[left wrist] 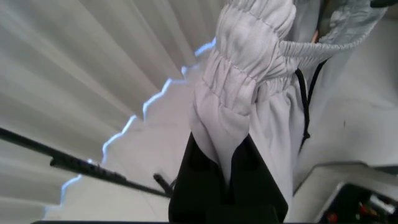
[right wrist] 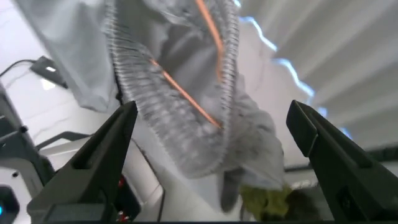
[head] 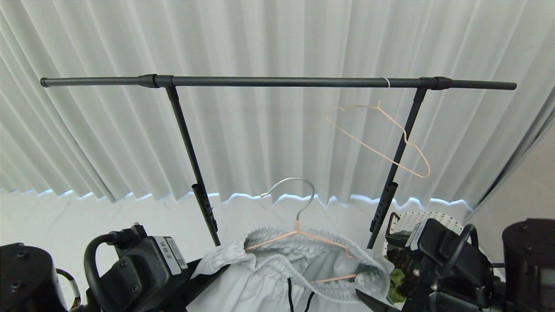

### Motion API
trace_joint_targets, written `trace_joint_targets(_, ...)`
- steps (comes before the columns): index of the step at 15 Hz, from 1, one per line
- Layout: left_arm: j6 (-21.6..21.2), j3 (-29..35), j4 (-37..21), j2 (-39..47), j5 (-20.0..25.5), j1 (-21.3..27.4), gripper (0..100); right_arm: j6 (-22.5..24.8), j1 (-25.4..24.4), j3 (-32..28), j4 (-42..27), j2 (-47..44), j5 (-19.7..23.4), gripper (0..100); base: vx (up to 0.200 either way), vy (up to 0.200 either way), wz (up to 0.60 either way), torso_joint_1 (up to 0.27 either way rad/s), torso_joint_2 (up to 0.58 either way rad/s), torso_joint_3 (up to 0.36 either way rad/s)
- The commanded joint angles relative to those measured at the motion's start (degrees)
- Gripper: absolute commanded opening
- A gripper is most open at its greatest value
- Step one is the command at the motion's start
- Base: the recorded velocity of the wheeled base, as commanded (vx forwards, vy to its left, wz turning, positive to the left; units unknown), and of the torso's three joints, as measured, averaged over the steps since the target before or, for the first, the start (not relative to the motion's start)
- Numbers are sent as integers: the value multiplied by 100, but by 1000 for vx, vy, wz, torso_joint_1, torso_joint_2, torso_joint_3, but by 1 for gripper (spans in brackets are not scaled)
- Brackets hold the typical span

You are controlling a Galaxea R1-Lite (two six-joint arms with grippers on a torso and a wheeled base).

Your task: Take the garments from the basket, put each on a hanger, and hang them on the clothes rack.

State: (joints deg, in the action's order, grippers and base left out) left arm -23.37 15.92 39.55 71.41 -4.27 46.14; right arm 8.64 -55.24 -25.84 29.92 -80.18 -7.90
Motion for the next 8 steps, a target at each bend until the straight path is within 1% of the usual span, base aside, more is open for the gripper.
trace_joint_targets(1,-1,60,141,4,22,0,0,199,391,-896,-917,521,623,100,0,0,0,0,0,0)
trace_joint_targets(2,-10,122,290,39,22,0,0,384,584,-1142,-1225,529,957,100,0,0,0,0,0,0)
trace_joint_targets(4,-10,298,361,48,22,0,0,770,857,-1344,-1480,477,1484,100,0,0,0,0,0,0)
trace_joint_targets(5,-10,385,361,57,31,9,0,920,901,-1397,-1497,415,1607,100,0,0,0,0,0,0)
trace_joint_targets(8,-19,684,370,250,75,246,0,1113,892,-1626,-1497,152,1739,100,0,0,0,0,0,0)
